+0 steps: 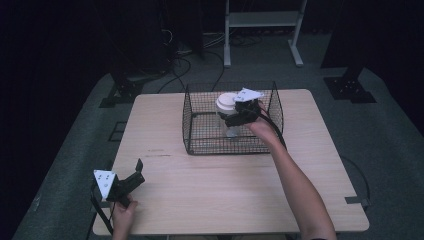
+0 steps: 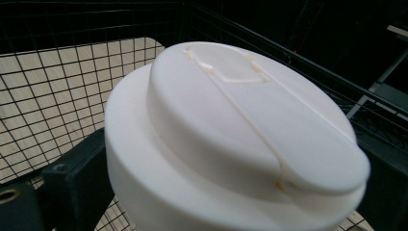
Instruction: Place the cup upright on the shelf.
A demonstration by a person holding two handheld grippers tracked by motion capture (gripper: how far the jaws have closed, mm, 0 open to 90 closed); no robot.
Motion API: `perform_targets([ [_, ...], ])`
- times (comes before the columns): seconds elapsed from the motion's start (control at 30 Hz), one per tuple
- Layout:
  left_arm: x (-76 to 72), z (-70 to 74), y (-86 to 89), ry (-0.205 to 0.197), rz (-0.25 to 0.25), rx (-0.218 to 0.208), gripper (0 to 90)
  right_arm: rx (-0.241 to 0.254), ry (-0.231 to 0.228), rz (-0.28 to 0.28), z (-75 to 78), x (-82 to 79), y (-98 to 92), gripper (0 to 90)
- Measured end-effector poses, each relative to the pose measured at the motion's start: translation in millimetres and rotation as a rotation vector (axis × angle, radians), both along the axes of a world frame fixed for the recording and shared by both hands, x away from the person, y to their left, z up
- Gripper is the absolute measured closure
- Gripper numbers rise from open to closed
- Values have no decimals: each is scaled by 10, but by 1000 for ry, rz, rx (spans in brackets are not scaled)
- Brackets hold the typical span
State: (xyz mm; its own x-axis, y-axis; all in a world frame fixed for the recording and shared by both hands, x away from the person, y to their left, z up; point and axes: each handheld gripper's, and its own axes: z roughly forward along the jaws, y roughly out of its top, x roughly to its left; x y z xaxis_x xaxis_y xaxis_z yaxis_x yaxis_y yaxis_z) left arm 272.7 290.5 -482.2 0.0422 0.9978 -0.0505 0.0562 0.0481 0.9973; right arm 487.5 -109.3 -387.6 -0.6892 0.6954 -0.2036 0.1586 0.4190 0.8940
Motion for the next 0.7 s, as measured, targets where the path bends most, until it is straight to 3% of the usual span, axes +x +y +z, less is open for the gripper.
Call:
perform_targets([
  [0.33, 0, 0, 0, 0, -1, -1, 0, 10, 26, -4, -25, 36, -42, 24],
  [0.7, -1, 0, 2, 0, -1, -1, 0, 66, -26, -12, 55, 4, -29, 18],
])
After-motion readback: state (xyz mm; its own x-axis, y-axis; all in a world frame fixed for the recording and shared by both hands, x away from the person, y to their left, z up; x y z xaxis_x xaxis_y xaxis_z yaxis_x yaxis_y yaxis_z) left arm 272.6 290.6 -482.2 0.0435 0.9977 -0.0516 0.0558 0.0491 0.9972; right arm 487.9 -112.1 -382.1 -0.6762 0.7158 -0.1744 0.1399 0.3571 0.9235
